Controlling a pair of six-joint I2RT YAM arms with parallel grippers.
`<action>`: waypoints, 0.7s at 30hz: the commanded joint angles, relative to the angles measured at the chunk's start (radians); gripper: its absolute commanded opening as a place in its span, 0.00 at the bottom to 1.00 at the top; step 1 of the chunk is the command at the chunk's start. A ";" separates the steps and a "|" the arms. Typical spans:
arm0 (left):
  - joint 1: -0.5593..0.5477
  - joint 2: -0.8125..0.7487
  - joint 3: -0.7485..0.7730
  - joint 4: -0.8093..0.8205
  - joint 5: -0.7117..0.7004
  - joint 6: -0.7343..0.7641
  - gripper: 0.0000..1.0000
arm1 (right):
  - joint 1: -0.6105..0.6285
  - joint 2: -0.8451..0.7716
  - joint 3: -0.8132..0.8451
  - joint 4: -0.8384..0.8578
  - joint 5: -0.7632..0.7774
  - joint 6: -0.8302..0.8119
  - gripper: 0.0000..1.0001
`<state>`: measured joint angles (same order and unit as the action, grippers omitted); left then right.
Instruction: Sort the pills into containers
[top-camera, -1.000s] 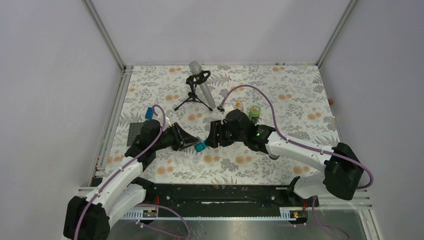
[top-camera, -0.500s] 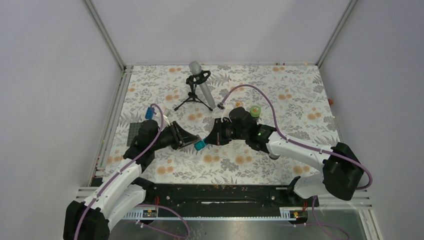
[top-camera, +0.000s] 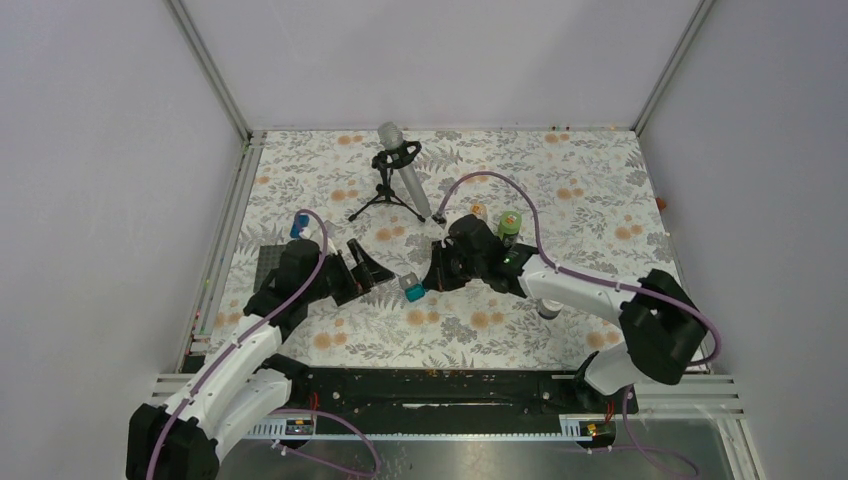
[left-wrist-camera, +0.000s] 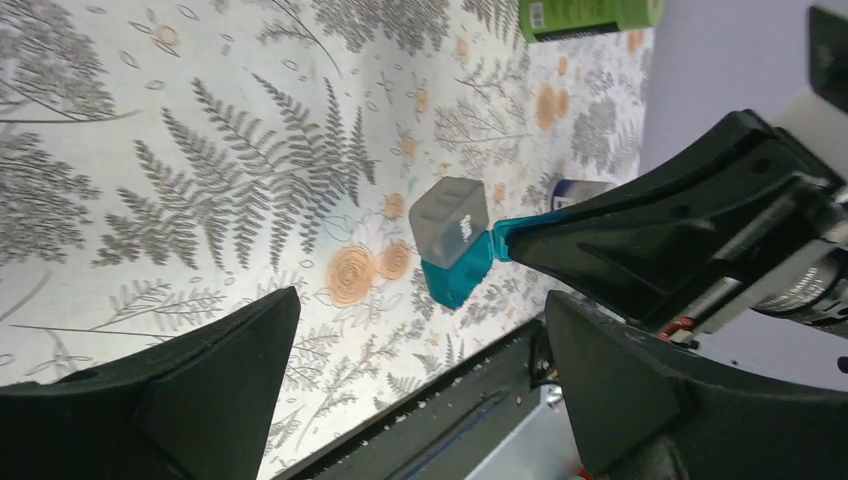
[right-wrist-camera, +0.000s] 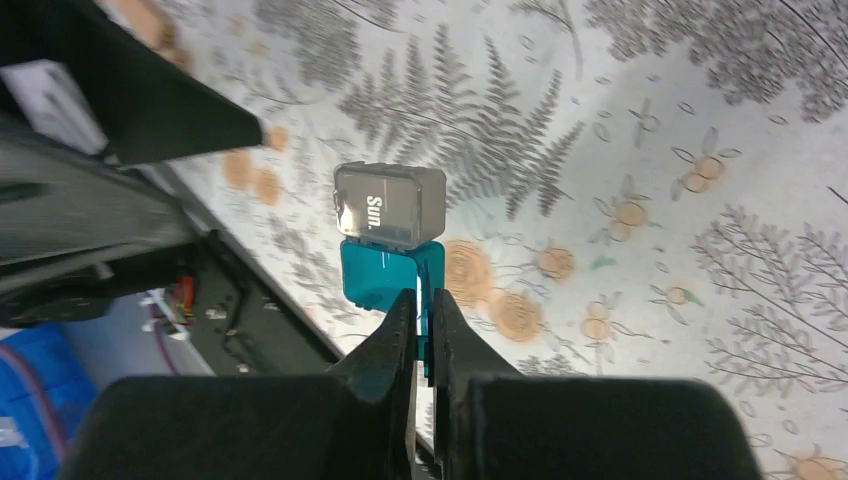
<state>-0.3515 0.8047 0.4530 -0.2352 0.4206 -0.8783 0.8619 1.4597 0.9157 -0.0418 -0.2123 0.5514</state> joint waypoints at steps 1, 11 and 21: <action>0.003 -0.024 0.062 -0.064 -0.120 0.088 0.95 | -0.030 0.074 0.044 -0.072 0.076 -0.121 0.00; 0.002 -0.032 0.076 -0.110 -0.141 0.127 0.95 | -0.086 0.179 0.070 -0.139 0.106 -0.200 0.01; 0.001 -0.027 0.083 -0.116 -0.128 0.135 0.95 | -0.090 0.205 0.140 -0.277 0.083 -0.255 0.28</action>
<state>-0.3515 0.7807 0.4877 -0.3656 0.3050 -0.7628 0.7795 1.6653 0.9798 -0.2264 -0.1265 0.3351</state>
